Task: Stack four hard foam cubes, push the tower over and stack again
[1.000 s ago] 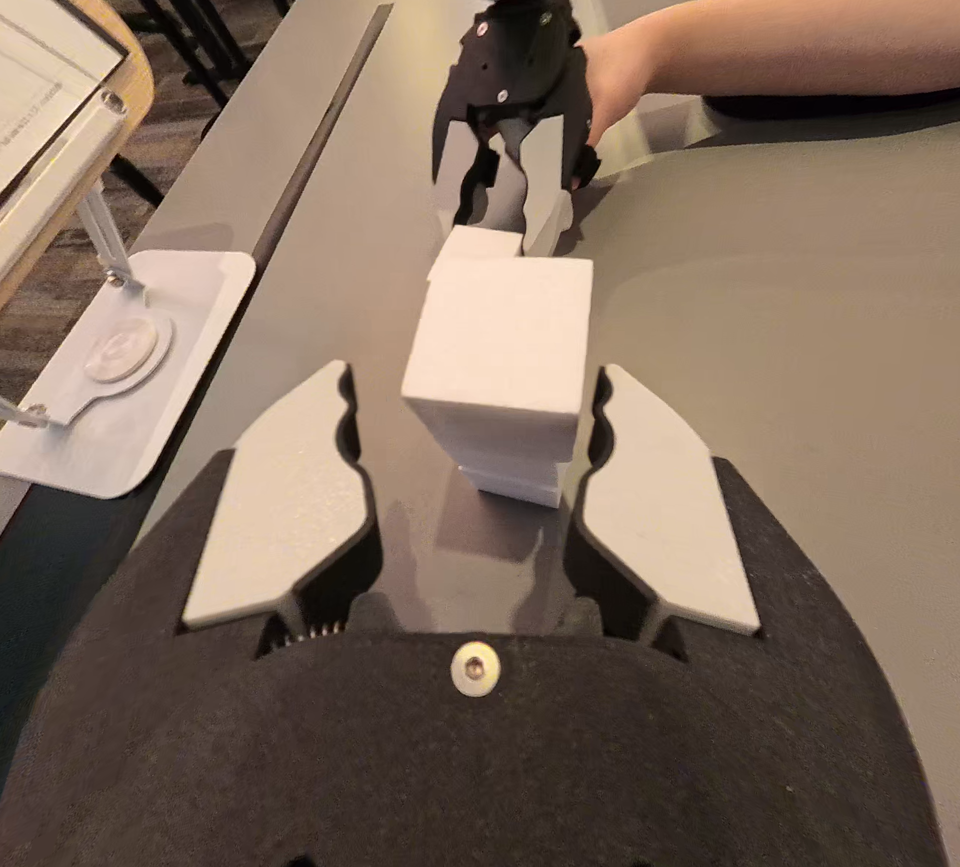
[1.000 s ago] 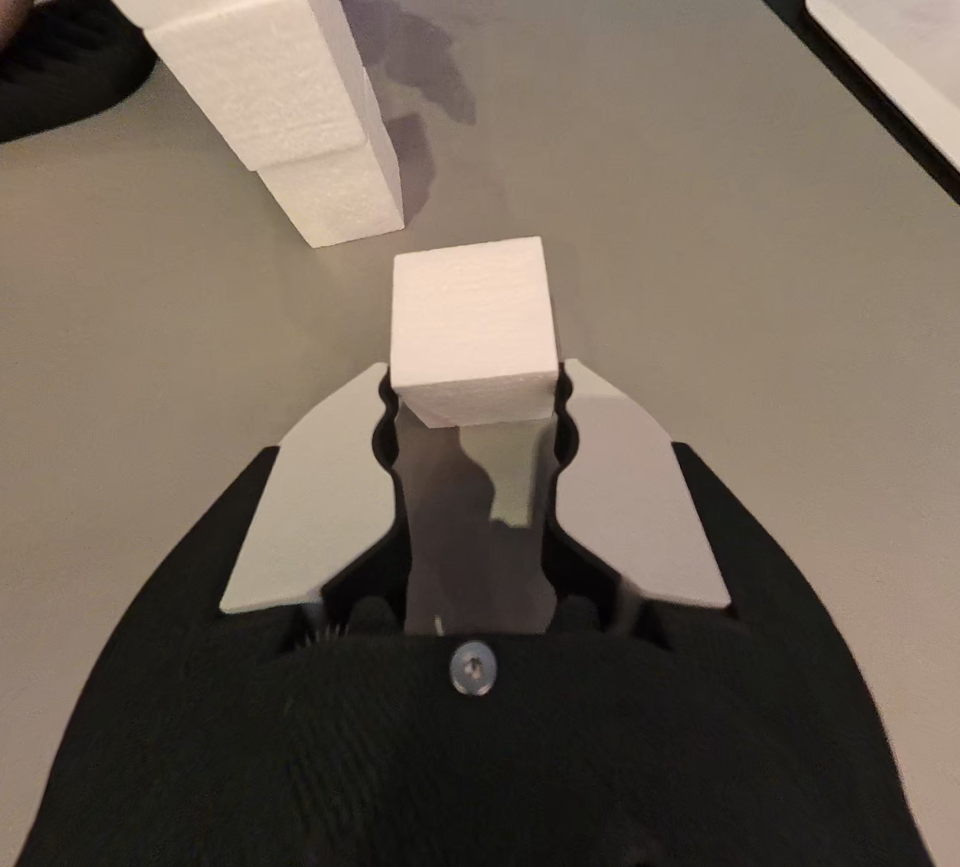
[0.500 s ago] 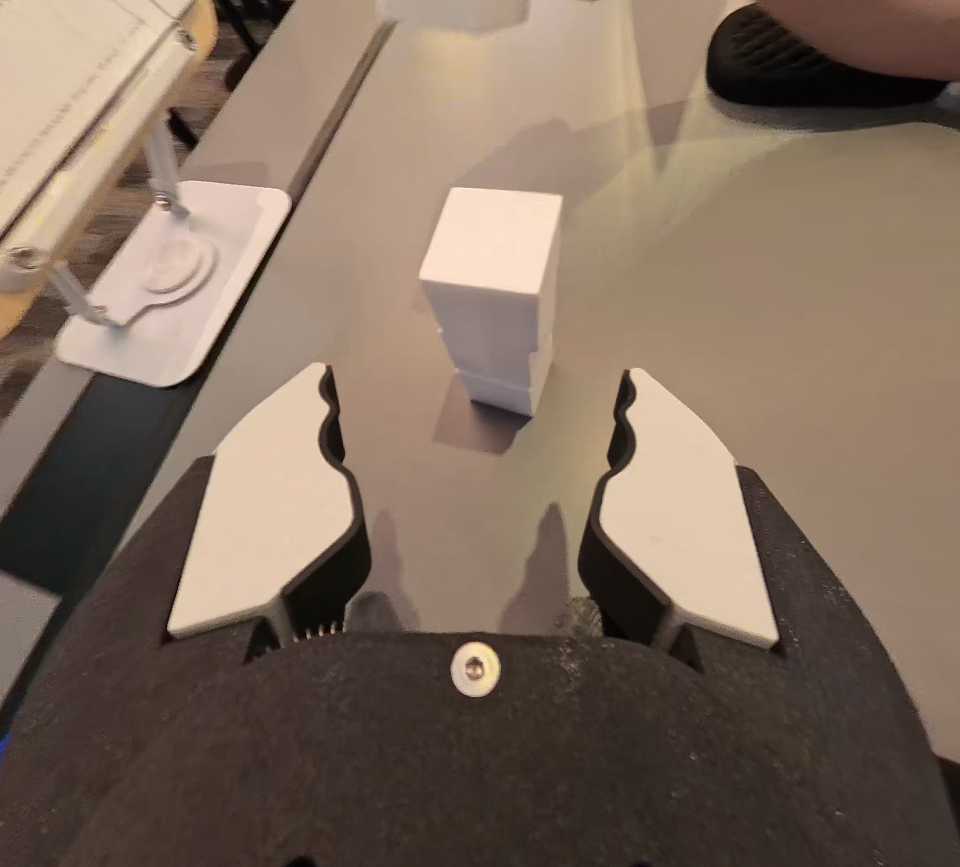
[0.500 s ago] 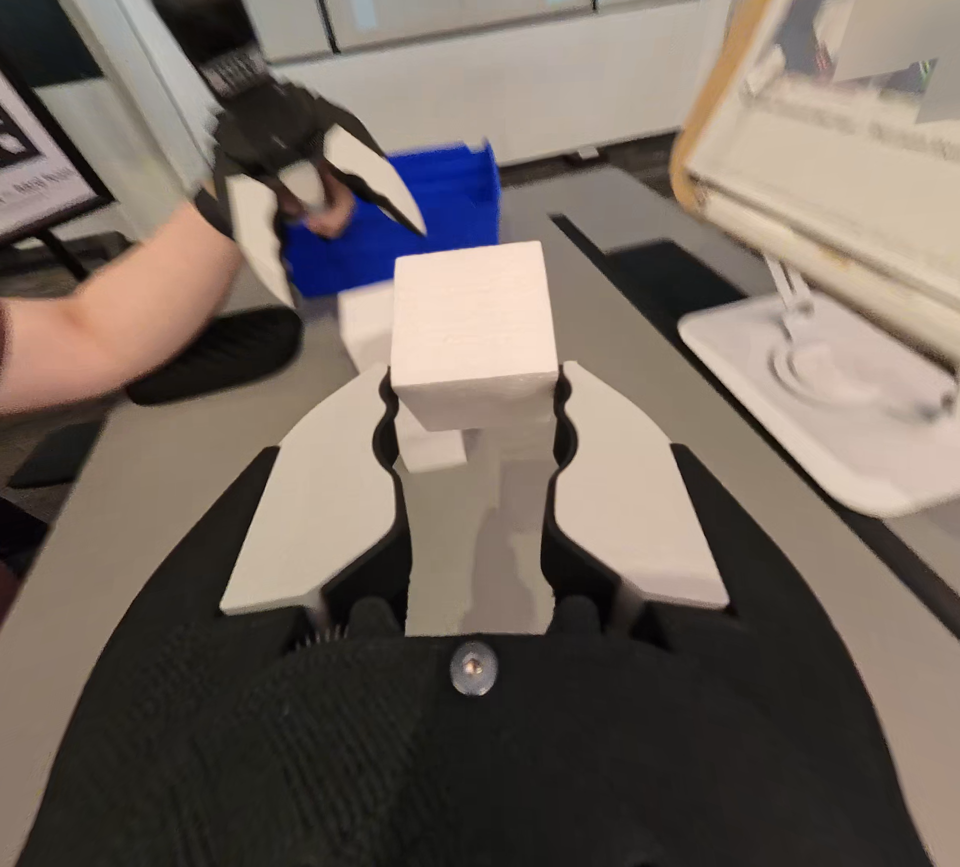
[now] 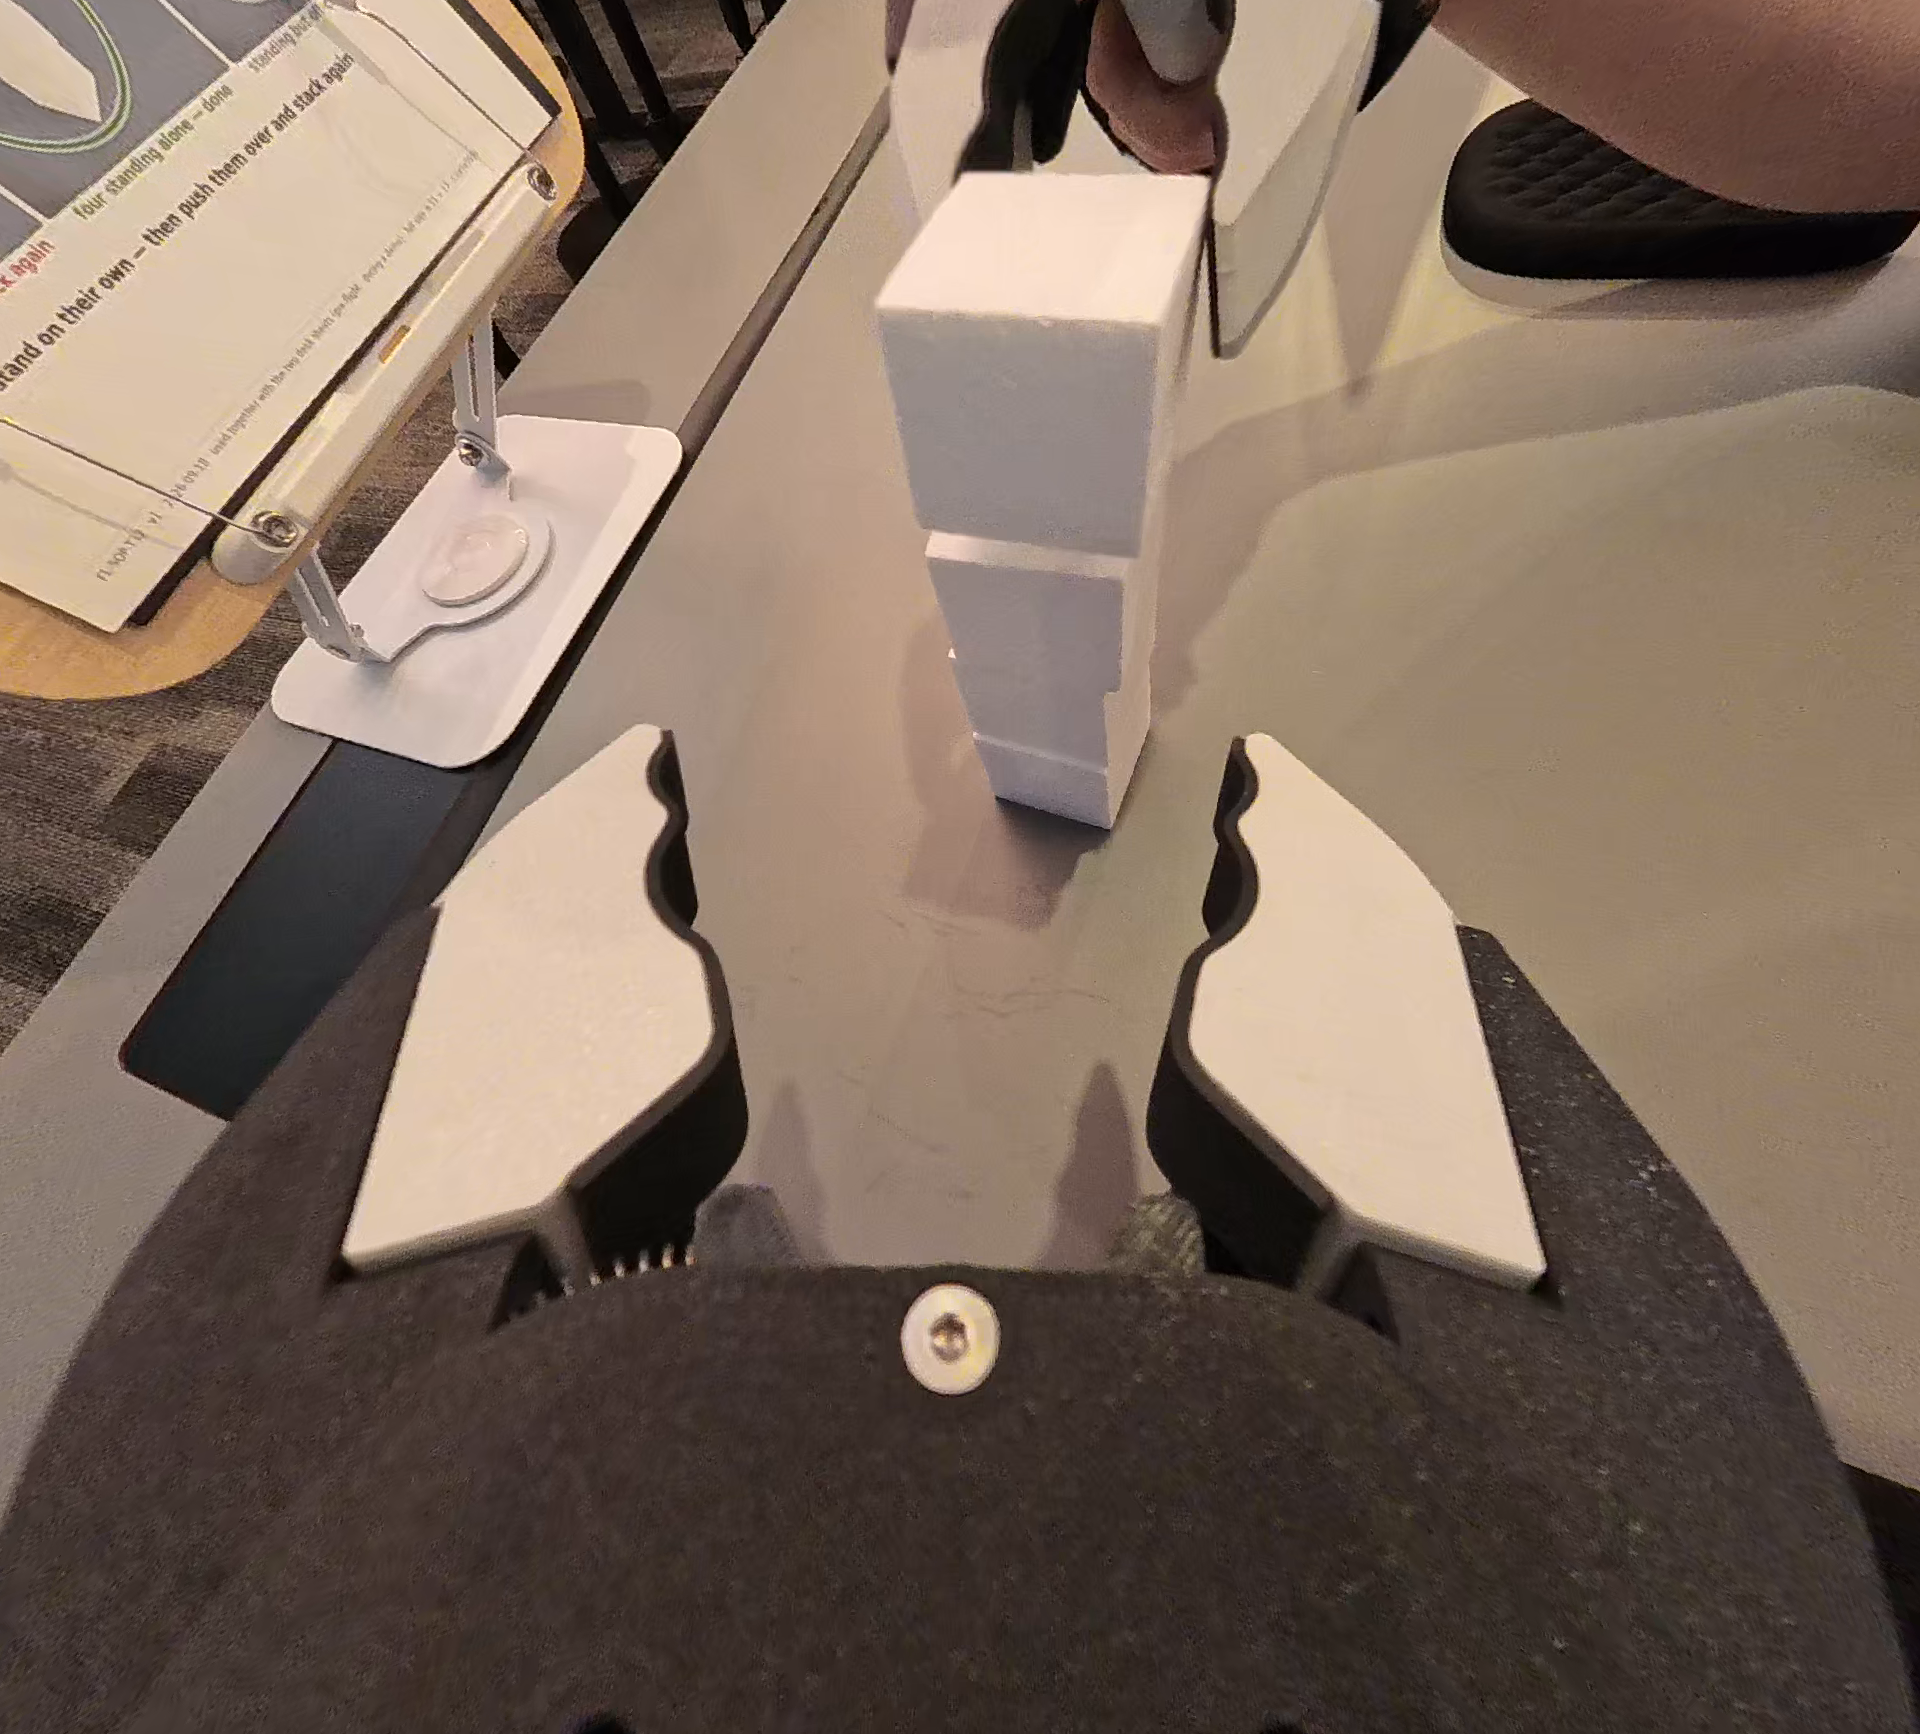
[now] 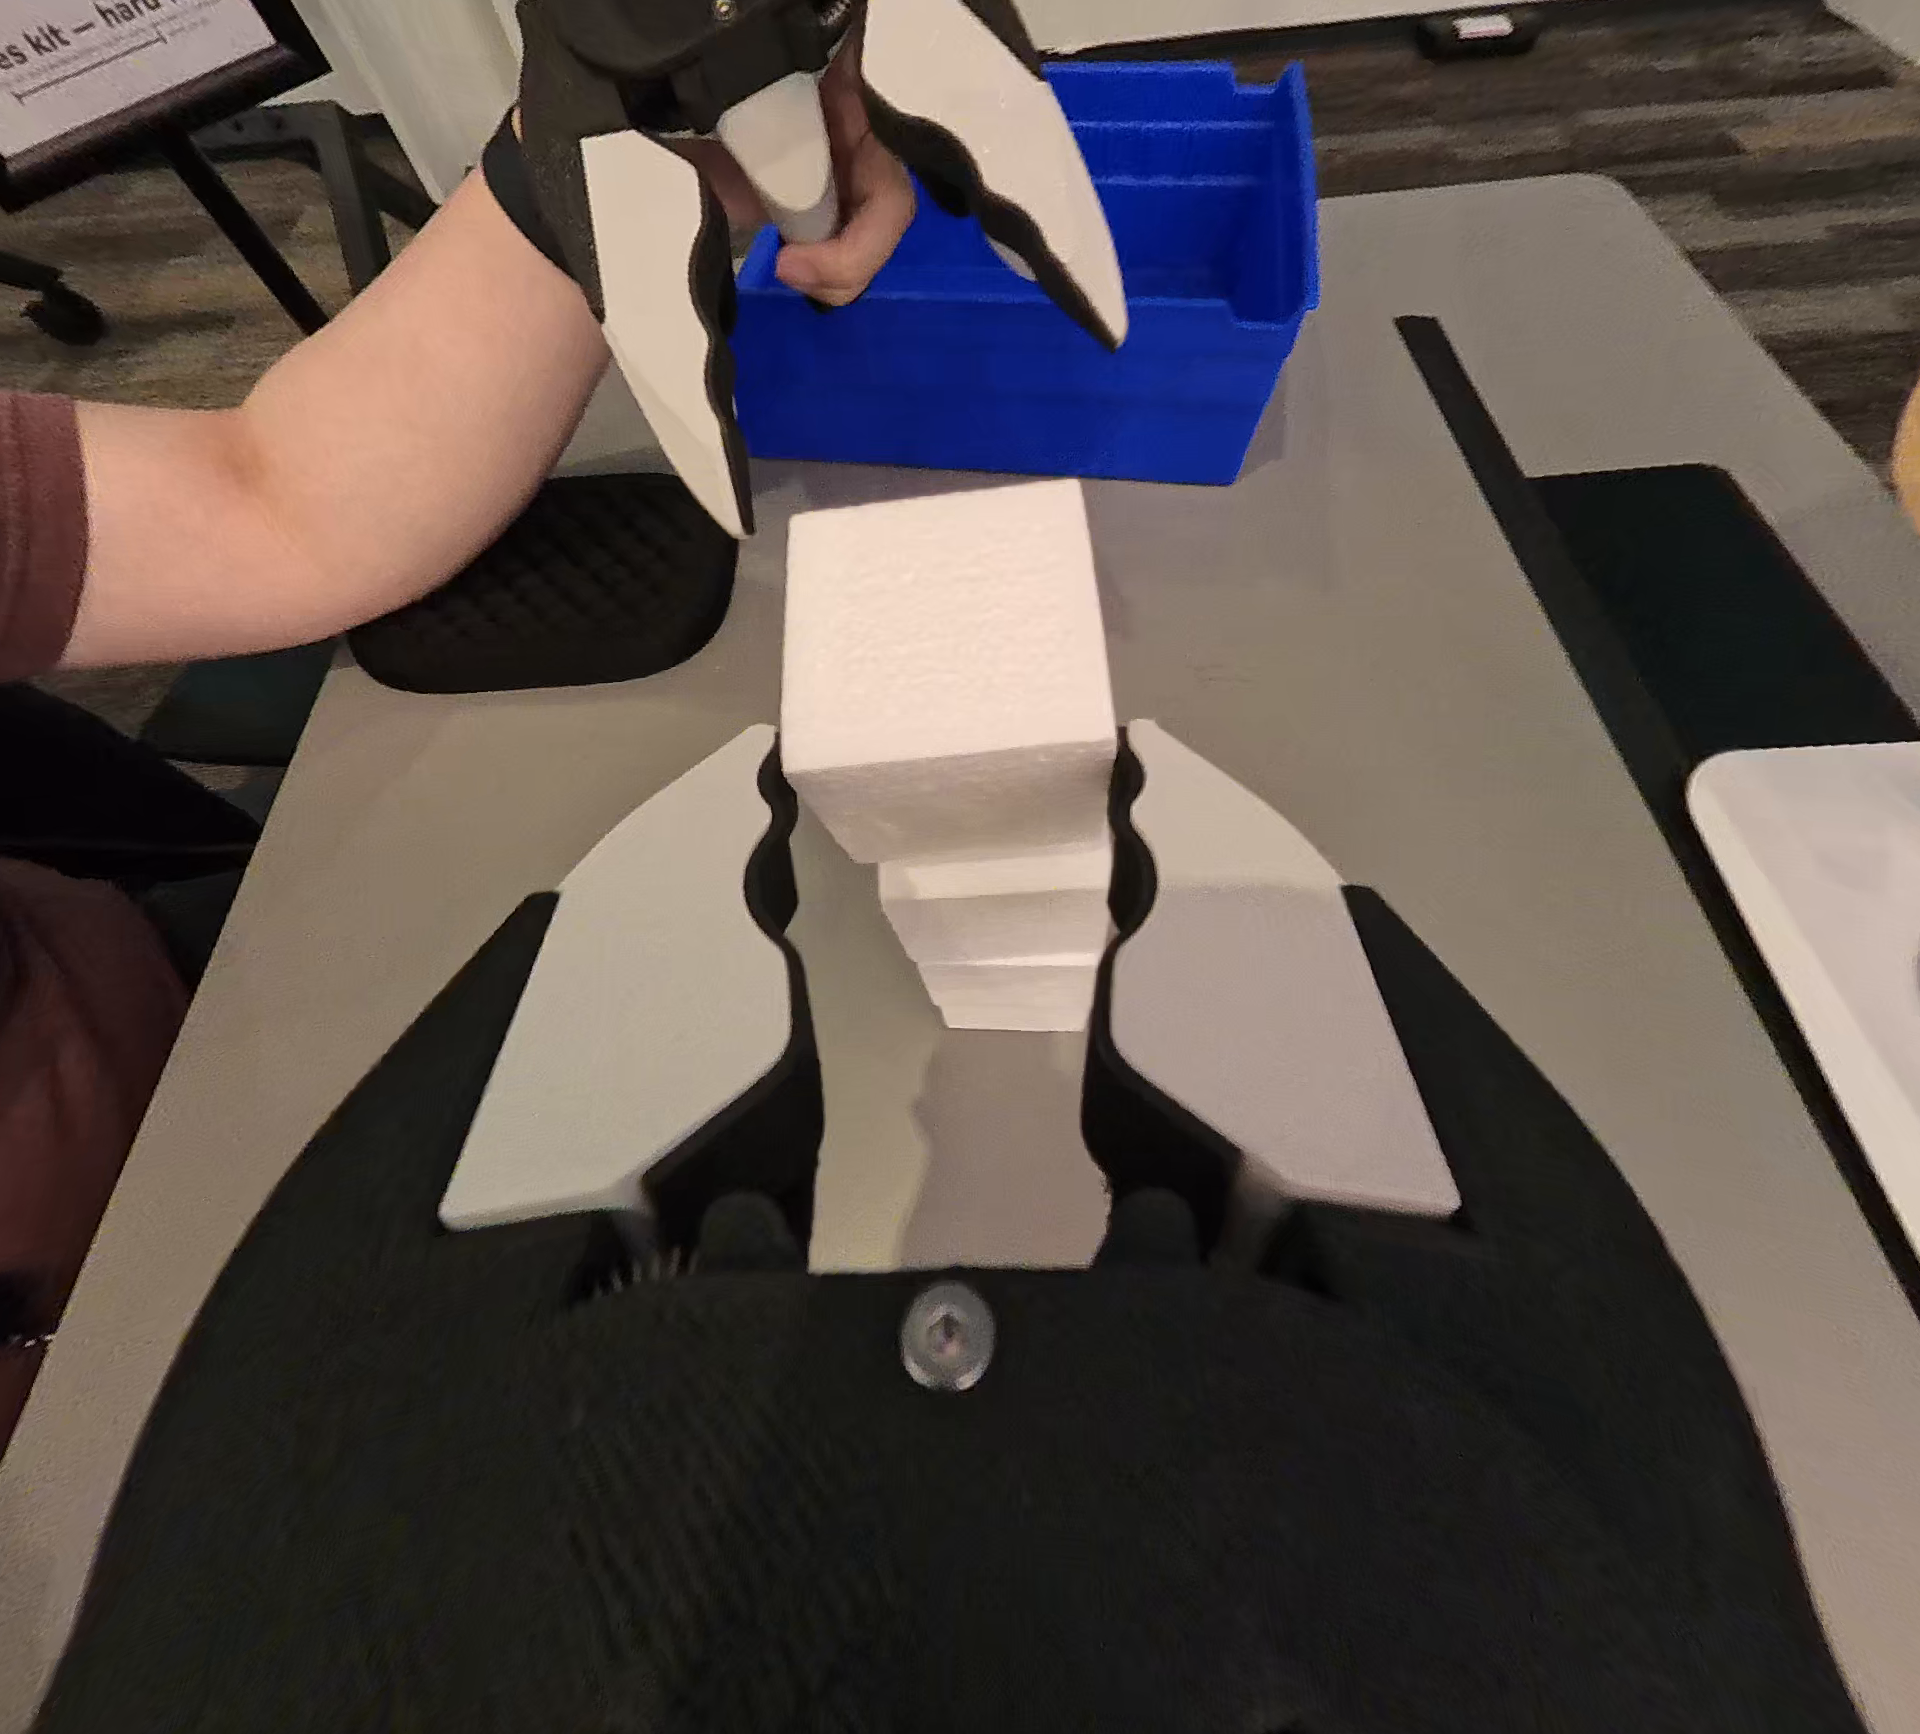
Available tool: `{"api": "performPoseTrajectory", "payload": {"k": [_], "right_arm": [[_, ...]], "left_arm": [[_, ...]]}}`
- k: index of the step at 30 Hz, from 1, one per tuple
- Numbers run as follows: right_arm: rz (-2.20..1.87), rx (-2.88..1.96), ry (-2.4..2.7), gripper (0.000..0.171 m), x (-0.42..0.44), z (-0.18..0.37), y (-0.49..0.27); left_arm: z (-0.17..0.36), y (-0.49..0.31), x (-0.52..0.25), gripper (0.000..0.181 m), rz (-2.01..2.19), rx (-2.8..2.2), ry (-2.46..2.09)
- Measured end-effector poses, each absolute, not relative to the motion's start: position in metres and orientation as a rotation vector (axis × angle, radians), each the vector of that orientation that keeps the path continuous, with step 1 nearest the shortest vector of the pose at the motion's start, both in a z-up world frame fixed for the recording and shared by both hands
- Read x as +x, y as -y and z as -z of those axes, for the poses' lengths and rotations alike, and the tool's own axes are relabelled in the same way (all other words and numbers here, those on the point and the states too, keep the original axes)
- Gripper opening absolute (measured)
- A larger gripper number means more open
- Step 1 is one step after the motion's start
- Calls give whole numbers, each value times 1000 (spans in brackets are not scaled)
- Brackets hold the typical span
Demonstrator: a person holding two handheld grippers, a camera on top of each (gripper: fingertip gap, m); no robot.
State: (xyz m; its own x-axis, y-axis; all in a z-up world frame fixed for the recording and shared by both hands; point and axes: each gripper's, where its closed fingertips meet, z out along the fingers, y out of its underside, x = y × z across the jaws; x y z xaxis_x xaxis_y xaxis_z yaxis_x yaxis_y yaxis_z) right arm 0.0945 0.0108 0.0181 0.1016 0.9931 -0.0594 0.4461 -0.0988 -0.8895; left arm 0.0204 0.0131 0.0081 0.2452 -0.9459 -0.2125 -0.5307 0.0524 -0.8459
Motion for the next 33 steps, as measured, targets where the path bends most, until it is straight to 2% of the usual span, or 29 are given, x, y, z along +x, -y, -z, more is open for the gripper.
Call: {"api": "performPoseTrajectory", "payload": {"k": [8, 12, 15, 19, 20, 22, 29, 33], "right_arm": [[-904, -1696, 1438, 59, 96, -10, -14], [-910, -1653, 1425, 81, 99, -16, -13], [-936, -1584, 1419, 83, 119, -29, -7], [-882, -1583, 1354, 82, 172, -30, -16], [-865, -1599, 1317, 81, 189, -28, -21], [-877, -1608, 1212, 81, 221, -26, -30], [-851, -1678, 861, 74, 325, -47, -63], [-845, -1733, 716, 73, 370, -48, -67]], "left_arm": [[-2, -13, 27, 97, 605, -1606, -1437], [7, -18, 24, 94, 587, -1660, -1431], [32, -22, 13, 60, 519, -1809, -1483], [48, -34, 17, 26, 480, -1898, -1463], [52, -37, 19, 22, 486, -1933, -1449], [62, -55, 13, 0, 389, -2045, -1340], [127, -50, -1, 0, 432, -2666, -804], [145, -34, 8, 0, 429, -2764, -753]]}}
